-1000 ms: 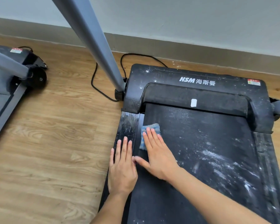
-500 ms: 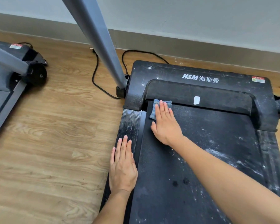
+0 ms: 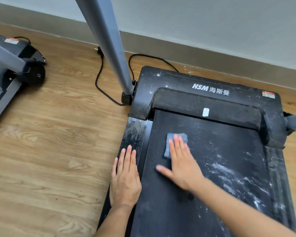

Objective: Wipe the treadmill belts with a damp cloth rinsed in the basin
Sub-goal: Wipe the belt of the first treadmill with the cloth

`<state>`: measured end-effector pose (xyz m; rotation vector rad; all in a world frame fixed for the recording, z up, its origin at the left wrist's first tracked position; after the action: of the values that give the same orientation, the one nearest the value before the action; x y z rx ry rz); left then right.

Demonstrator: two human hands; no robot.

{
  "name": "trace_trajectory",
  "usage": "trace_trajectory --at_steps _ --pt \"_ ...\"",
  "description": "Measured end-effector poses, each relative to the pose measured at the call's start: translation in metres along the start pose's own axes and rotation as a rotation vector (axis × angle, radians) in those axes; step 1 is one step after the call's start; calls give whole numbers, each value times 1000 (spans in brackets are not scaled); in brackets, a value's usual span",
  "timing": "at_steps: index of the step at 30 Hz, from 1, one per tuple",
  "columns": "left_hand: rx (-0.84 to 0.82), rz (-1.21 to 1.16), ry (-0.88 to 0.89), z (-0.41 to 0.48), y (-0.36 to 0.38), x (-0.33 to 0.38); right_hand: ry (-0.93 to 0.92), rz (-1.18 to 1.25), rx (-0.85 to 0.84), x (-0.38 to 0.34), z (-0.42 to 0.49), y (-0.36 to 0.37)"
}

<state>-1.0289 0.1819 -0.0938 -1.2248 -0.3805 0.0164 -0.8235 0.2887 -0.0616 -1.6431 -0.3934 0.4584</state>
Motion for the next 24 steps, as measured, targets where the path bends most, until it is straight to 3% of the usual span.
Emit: trace_trajectory --at_steps 2,5,9,12,16,19,22,24 --pt "-1 13 5 0 -1 0 117 15 -61 20 54 -11" --pt "0 20 14 0 0 0 126 -28 -91 32 81 -18" --pt "18 12 15 0 0 1 -116 1 -211 23 4 -21" --pt "31 18 12 0 0 2 -379 -48 -185 9 -96 -13" --pt "47 23 6 0 1 2 -453 -94 -202 16 -113 1" --pt "52 35 14 0 1 3 -269 -69 -56 40 -41 -2" --pt "54 43 25 -1 1 3 4 -11 -76 58 27 -15" --pt "52 48 31 -1 1 2 70 16 -92 62 48 -21"
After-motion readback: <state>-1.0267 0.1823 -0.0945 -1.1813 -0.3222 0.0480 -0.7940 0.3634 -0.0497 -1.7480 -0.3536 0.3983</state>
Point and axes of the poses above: each hand's wrist, its own z-axis towards the middle knuckle, its own y-axis out of the palm, x = y × z, the point moved 1 cm from there along z, towards the middle knuckle, and after that the axes turned 13 degrees about x, right-handed, at the moved point
